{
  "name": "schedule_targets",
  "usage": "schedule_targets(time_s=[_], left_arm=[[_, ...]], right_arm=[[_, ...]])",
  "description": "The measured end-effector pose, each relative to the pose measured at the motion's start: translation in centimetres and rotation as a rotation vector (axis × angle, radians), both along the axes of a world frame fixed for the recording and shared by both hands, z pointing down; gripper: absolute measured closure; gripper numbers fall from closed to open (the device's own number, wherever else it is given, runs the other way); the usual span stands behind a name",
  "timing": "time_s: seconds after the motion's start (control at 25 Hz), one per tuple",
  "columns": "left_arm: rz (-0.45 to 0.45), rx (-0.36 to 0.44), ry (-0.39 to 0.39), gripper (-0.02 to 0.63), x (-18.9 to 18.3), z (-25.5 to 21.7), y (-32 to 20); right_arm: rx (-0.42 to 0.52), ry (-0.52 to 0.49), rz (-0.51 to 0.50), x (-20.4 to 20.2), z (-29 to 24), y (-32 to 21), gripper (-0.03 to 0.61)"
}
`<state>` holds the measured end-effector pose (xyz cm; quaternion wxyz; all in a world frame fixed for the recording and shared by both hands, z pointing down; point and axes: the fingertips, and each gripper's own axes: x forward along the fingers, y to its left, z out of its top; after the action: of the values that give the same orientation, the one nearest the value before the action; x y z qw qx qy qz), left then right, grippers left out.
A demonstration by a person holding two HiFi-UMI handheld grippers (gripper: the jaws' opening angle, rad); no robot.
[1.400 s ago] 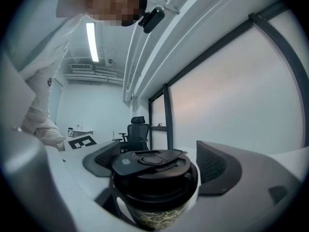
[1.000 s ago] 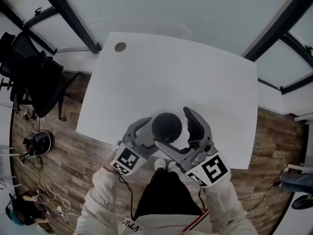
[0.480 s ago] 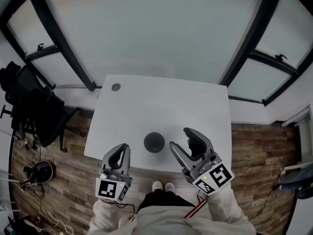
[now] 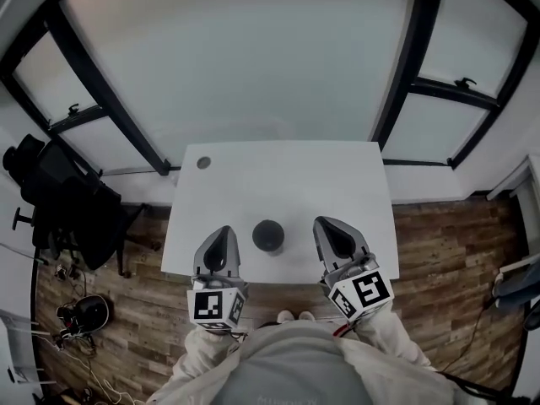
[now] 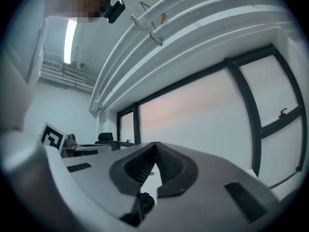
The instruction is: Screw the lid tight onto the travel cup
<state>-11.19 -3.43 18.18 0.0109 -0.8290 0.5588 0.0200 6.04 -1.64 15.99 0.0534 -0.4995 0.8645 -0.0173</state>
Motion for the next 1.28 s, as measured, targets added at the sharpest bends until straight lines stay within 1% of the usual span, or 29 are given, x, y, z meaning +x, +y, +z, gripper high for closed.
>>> schedule_targets(time_s=[0.12, 0.24, 0.32, 0.64, 0.76, 1.08, 1.28], left_arm=[[0.030, -0.007, -0.014, 0.606, 1.0, -0.2, 0.1], [0.069, -0.011, -0.039, 0.606, 2.1, -0.4, 0.6], [0.075, -0.011, -0.051, 0.606, 2.4, -0.4, 1.0], [0.028, -0.047, -0.060, 0.606, 0.8, 0.9, 0.8], [0.018, -0.043, -0.073, 0.606, 0.4, 0.9, 0.9], [0.013, -0.043, -0.106, 0.606, 0.8, 1.2, 1.0], [0.004, -0.040, -0.103, 0.606, 1.0, 1.1, 1.0]], right_arm=[[-0.027, -0.028, 0.032, 0.3, 0.4, -0.2, 0.557], [-0.029, -0.019, 0.052, 0.0, 0.3, -0.2, 0.557], [-0.028, -0.012, 0.066, -0.1, 0.5, -0.2, 0.557], [-0.061, 0.000, 0.068, -0.5, 1.5, -0.7, 0.557], [-0.061, -0.005, 0.079, -0.6, 1.6, -0.7, 0.557], [-0.062, -0.003, 0.085, -0.6, 1.5, -0.8, 0.557], [-0.056, -0.008, 0.084, -0.6, 1.7, -0.9, 0.557]])
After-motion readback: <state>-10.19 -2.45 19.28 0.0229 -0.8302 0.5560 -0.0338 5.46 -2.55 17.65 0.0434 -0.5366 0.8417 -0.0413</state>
